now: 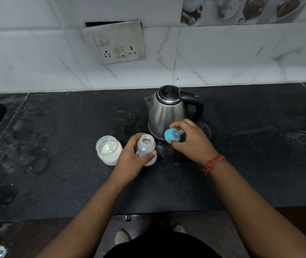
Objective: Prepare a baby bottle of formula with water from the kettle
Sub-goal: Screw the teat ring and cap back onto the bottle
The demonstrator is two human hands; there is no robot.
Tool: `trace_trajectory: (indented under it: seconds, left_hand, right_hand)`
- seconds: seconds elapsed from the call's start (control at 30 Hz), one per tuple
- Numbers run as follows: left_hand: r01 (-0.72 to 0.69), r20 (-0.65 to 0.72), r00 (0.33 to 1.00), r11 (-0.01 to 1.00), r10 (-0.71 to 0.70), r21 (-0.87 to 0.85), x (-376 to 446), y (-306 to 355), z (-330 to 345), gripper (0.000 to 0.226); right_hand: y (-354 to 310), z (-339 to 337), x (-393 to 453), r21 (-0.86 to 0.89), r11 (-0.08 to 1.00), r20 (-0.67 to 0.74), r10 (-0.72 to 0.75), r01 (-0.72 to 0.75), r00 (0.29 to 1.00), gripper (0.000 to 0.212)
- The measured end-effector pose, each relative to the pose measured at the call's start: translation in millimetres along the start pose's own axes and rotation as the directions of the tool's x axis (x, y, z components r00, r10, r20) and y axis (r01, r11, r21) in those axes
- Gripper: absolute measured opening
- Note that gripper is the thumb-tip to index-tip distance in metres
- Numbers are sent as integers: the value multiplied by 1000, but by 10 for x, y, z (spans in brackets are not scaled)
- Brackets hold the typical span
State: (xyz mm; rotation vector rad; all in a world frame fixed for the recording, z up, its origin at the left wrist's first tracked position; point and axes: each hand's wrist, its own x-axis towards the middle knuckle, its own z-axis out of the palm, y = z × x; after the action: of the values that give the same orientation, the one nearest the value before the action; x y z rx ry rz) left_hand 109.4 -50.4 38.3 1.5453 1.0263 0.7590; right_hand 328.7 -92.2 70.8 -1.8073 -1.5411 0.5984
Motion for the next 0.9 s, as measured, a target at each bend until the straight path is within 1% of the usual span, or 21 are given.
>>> trace_trajectory:
  seconds: [0.07, 0.17, 0.27, 0.37, 0.6, 0.73, 0.9]
  left_hand:
    - [-12, 5, 1000, 1000, 12, 12, -1, 1, 4, 52]
    - [-23, 6, 1000, 999, 23, 22, -1, 16, 12, 52]
    - [-30, 25, 999, 999, 29, 13, -28, 77, 16, 54]
    - [-40, 28, 999, 999, 39, 20, -62, 127, -2, 54]
    - [-67, 24, 998, 997, 66, 38, -128, 162, -56, 55]
    - [-79, 11, 997, 997, 79, 17, -154, 199, -82, 53]
    - [-80, 12, 997, 997, 80, -3, -167, 247, -126, 53]
  right_hand:
    - [-251, -76, -14, 41, 998, 10, -53, 52, 999, 46]
    - [-537, -117, -40, 77, 992, 73, -101, 95, 992, 59]
    - [-673, -68, -65, 9, 990, 149, -140, 140, 979, 67]
    - [-739, -8, -97, -54, 985, 182, -155, 167, 971, 69]
    - [-842, 107, -149, -93, 976, 190, -175, 195, 966, 88]
    - [-848, 142, -165, -48, 979, 164, -188, 199, 968, 91]
    - [-831, 177, -184, 27, 978, 84, -207, 205, 975, 91]
